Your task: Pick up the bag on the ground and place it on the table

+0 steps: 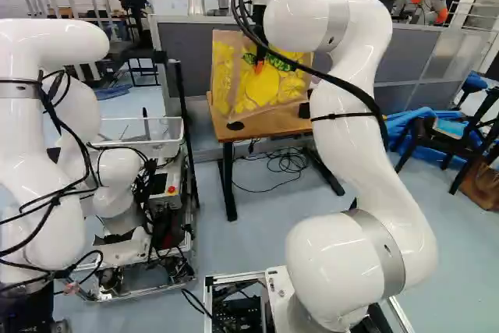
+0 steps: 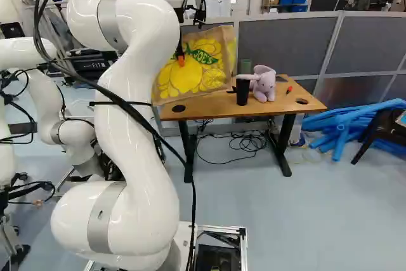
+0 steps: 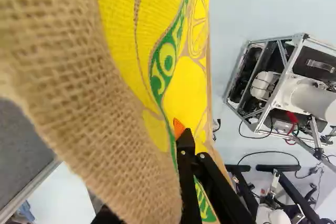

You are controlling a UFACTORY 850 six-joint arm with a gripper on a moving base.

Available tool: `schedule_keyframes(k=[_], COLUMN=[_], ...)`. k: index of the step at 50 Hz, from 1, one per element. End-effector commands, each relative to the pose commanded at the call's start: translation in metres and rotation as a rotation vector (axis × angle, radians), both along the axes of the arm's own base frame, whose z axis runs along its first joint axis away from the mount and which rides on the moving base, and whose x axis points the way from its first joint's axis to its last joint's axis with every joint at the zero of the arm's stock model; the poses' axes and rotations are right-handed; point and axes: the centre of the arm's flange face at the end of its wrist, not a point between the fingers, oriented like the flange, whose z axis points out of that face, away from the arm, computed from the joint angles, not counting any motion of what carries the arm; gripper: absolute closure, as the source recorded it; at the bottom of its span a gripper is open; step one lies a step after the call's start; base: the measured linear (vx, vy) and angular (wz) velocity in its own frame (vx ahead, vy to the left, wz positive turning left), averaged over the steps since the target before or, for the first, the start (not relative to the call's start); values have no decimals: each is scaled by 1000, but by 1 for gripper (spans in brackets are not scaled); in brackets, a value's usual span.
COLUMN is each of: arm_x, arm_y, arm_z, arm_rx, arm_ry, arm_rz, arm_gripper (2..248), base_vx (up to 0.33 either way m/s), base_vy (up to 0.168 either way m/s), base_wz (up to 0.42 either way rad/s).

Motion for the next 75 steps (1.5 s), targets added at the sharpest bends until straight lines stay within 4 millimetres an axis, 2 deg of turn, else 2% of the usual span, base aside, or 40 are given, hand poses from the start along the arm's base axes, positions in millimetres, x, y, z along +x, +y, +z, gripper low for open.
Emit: schedule_keyframes(k=[75], arm_x=[64], arm_y=[4], arm_z=[-120], arm_rx=[2], arm_ry=[-28], arm_rz=[-1], arm_gripper=[226], base_vx=[0], base_vy=[0], base_wz=[0])
